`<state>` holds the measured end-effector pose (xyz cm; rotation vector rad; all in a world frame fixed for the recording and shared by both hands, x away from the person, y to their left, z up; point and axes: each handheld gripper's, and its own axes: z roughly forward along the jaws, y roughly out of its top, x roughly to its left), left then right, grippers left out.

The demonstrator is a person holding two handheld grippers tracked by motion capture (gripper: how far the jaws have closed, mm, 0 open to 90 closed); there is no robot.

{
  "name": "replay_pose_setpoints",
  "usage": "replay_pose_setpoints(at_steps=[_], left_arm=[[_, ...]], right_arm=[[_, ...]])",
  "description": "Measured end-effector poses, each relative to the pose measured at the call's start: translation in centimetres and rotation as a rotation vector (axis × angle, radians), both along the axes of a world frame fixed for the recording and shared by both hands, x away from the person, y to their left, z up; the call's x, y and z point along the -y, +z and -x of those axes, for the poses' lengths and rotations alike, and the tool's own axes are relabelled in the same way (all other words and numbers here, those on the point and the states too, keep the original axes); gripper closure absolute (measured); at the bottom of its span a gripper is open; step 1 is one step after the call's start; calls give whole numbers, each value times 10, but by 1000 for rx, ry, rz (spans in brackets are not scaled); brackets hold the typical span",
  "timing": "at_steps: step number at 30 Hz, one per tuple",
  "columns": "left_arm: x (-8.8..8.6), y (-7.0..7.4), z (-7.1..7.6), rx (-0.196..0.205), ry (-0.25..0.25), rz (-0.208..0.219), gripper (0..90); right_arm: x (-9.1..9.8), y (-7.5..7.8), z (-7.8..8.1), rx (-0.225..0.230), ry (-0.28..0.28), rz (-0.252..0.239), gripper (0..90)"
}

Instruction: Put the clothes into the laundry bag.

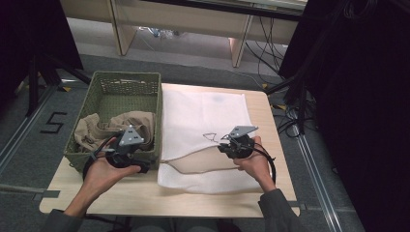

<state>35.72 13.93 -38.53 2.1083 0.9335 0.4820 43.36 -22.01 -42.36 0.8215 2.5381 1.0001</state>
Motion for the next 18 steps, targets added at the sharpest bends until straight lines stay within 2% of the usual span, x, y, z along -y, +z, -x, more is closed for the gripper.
replay_pose_setpoints(at_steps=[4, 10, 18], left_arm=[[-12, 4, -6, 3, 29, 9, 233], [-31, 7, -13, 8, 72, 0, 233], [-59, 7, -39, -13, 141, -58, 233]], right_arm=[[0, 1, 1, 0, -5, -1, 863], [0, 0, 1, 0, -1, 4, 863], [0, 1, 1, 0, -6, 8, 863]])
